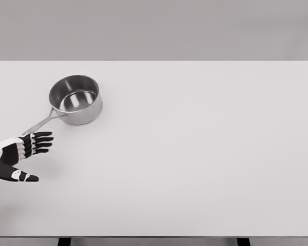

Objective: Rotate pot handle

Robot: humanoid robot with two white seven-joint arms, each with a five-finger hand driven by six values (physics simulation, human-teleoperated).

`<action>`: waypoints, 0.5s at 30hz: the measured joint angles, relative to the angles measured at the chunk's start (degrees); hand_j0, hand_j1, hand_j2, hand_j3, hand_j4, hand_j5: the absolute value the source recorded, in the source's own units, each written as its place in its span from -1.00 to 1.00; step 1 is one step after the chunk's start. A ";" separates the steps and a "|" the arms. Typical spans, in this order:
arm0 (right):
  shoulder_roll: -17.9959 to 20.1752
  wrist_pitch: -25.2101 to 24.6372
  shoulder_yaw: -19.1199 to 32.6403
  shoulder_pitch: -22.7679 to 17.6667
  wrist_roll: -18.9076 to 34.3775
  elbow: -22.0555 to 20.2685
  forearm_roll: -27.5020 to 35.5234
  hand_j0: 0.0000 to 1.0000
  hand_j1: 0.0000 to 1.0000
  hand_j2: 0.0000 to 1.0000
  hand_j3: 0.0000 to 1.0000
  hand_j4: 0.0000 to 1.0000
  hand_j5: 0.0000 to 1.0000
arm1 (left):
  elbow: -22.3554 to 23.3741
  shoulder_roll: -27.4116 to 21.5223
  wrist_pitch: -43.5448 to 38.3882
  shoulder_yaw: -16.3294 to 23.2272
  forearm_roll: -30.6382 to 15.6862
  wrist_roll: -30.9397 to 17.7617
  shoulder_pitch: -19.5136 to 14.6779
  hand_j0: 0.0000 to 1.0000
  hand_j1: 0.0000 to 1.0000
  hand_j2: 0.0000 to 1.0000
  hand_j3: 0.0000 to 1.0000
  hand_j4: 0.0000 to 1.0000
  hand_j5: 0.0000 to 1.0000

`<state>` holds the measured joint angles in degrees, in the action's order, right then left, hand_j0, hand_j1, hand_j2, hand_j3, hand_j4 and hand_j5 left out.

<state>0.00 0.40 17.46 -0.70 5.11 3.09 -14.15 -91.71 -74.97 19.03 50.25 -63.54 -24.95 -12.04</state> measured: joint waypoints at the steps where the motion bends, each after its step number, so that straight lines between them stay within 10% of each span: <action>1: 0.00 0.01 0.01 0.00 0.01 -0.01 0.00 1.00 1.00 1.00 1.00 1.00 1.00 | 0.24 -0.04 -0.01 -0.26 0.18 0.00 0.00 1.00 1.00 1.00 1.00 1.00 1.00; 15: 0.00 0.00 -0.01 0.00 0.02 -0.01 0.00 1.00 1.00 1.00 1.00 1.00 1.00 | 5.25 -0.13 -0.12 -3.60 3.58 0.00 0.26 1.00 1.00 1.00 1.00 1.00 1.00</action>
<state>0.00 0.40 17.45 -0.70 5.13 3.08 -14.15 -86.46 -75.10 18.91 46.65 -59.96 -24.95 -11.78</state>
